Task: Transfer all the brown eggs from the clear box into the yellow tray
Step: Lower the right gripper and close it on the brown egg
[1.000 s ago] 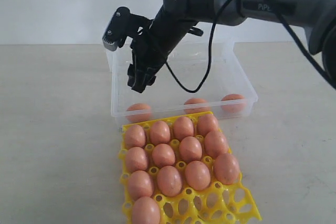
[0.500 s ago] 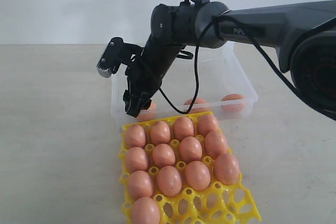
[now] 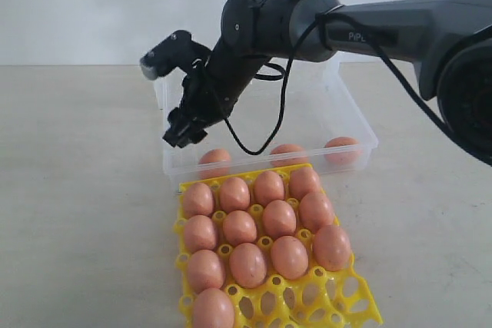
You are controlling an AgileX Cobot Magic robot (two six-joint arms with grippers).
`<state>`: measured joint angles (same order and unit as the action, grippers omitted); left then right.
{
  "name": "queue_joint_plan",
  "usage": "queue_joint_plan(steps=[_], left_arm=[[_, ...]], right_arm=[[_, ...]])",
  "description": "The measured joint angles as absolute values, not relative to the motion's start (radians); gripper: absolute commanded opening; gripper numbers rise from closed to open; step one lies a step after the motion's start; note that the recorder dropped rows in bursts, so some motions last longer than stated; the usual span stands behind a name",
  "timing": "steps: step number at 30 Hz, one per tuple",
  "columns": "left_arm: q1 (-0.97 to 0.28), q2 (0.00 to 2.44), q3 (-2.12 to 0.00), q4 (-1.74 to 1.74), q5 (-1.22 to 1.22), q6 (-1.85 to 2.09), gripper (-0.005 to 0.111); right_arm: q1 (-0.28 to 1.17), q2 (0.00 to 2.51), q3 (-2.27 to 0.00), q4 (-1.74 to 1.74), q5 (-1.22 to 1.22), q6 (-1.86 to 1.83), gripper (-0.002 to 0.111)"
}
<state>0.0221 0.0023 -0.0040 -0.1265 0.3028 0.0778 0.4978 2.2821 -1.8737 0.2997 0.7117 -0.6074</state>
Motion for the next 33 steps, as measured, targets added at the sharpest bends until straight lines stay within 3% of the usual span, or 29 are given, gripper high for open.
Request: queue_joint_plan(steps=[5,16,27,33], left_arm=[[0.022,0.002,-0.004,-0.127,0.303,0.078,0.004],[0.022,0.002,-0.004,-0.127,0.303,0.078,0.004],[0.022,0.002,-0.004,-0.127,0.303,0.078,0.004],[0.022,0.002,-0.004,-0.127,0.303,0.078,0.004]], right_arm=[[0.498,2.24,-1.874,0.292,0.712,-0.196,0.058],[0.436,2.293,-1.874,0.257,0.838,0.186,0.058],[0.404,2.296,-1.874,0.4,0.975,-0.711,0.058],[0.437,2.295,-1.874,0.4,0.963,-0.932,0.058]])
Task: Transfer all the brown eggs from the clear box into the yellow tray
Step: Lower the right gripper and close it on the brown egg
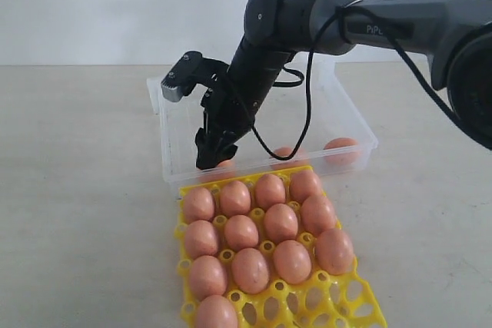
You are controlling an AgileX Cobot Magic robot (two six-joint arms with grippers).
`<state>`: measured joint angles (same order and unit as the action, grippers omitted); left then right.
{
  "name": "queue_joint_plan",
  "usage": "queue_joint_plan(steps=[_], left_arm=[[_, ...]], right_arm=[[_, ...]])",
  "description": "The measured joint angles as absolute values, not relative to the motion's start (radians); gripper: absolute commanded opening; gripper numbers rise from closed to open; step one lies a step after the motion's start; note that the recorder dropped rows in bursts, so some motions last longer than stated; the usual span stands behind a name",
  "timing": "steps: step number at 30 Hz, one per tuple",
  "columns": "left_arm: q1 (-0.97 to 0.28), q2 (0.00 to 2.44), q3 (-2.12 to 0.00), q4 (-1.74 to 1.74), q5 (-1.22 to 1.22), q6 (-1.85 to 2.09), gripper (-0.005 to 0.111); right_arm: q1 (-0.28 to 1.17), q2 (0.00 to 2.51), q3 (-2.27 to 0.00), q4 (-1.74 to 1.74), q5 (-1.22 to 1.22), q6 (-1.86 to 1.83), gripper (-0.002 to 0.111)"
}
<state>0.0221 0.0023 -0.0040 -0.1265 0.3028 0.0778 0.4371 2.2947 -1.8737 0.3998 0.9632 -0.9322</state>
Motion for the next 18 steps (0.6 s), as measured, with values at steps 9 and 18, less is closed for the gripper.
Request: queue_joint_plan(steps=[9,18], left_arm=[[0.022,0.002,-0.004,-0.127,0.303,0.078,0.004],[0.022,0.002,-0.004,-0.127,0.303,0.078,0.004]], right_arm=[[0.448,2.315,-1.876,0.349,0.978,-0.938,0.058],[0.448,2.328,-1.876,0.33,0.978,-0.938,0.058]])
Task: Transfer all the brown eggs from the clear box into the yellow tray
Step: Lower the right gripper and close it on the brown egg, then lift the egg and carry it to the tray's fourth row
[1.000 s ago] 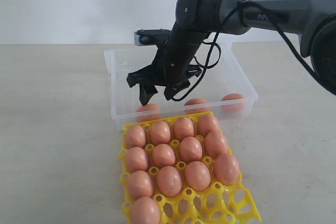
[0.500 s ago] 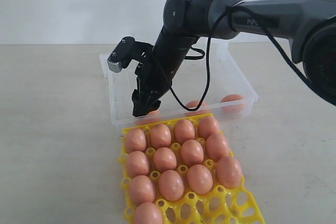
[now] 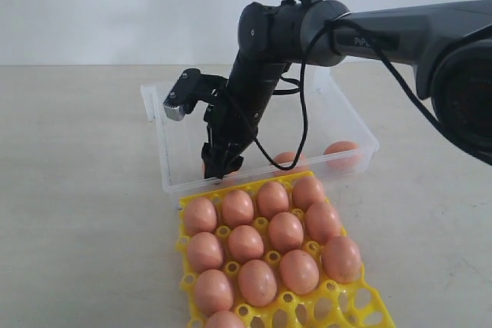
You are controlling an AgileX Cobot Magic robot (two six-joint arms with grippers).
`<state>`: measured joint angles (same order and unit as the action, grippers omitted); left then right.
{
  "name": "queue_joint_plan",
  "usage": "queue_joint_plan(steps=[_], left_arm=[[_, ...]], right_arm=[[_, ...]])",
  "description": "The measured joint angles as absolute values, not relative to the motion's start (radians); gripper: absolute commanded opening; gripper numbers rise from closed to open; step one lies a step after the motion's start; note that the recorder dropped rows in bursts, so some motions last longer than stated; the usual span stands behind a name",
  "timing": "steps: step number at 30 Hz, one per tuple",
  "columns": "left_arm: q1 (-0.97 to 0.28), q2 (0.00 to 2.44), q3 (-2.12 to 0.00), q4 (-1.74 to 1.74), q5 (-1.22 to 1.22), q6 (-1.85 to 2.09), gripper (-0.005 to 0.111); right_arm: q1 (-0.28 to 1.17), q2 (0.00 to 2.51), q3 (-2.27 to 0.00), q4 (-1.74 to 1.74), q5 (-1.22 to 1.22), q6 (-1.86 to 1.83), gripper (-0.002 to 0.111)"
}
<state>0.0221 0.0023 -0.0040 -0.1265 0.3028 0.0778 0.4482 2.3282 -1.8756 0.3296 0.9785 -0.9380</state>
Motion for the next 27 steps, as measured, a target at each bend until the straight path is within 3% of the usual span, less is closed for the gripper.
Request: queue_joint_plan(steps=[4,6,12,27], left_arm=[[0.022,0.002,-0.004,-0.127,0.303,0.078,0.004],[0.022,0.002,-0.004,-0.127,0.303,0.078,0.004],[0.022,0.002,-0.004,-0.127,0.303,0.078,0.004],[0.022,0.002,-0.004,-0.127,0.303,0.078,0.004]], right_arm=[[0.448,2.343,-1.877,0.33,0.96,-0.938,0.058],[0.448,2.354,-1.879,0.33,0.954,-0.933,0.052],[0.448,2.371,-1.882,0.328,0.945,-0.865,0.002],[0.45,2.328,-1.856,0.353,0.819,-0.552,0.0]])
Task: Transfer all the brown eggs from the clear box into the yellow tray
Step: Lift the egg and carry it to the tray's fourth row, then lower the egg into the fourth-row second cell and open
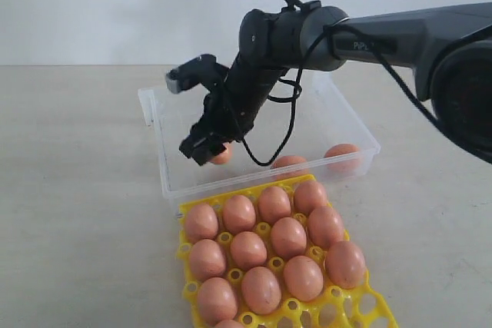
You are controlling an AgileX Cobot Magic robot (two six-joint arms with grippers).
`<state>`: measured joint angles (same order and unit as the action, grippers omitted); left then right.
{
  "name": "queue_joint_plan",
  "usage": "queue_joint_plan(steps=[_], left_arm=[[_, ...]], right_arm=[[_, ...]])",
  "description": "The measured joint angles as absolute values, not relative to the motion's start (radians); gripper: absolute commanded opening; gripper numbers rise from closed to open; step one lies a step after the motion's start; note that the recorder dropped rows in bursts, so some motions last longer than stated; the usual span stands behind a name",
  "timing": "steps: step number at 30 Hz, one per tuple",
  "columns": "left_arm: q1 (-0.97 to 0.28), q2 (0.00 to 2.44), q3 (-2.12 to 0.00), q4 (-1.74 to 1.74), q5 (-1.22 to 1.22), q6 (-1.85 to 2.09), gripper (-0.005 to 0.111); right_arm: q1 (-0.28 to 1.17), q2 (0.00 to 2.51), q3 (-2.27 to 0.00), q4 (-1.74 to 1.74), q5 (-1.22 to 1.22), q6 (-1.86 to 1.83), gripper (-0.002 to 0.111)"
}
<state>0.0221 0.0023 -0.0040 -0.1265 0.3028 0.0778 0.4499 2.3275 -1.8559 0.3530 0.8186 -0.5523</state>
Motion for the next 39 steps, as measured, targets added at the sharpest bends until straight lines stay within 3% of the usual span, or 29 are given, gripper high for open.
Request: queue_joint_plan(steps=[4,12,16,22,26,29,39], left_arm=[[0.022,0.002,-0.004,-0.127,0.303,0.078,0.004],[0.022,0.002,-0.004,-0.127,0.303,0.078,0.004],[0.022,0.002,-0.004,-0.127,0.303,0.078,0.004],[0.022,0.002,-0.004,-0.127,0.303,0.078,0.004],[0.022,0.002,-0.004,-0.127,0.303,0.078,0.004],[0.022,0.002,-0.004,-0.127,0.303,0.078,0.004],[0.022,0.002,-0.004,-0.127,0.303,0.078,0.004]], right_arm=[[0.464,2.192,-1.696,0.485,0.553,-0.508,0.0],[0.605,1.778,-0.971,0.558,-0.491,-0.461,0.0],[0.614,1.643,-0.74,0.575,-0.85,-0.453,0.0],[0.679,1.392,-0.576,0.556,-0.627,-0.319,0.0],[0.913,1.303,-0.433,0.502,-0.568,-0.302,0.0],[1.075,1.373,-0.306,0.543,-0.601,-0.279,0.0],[1.096,1.6,-0.272,0.463,-0.802,0.0,0.0]])
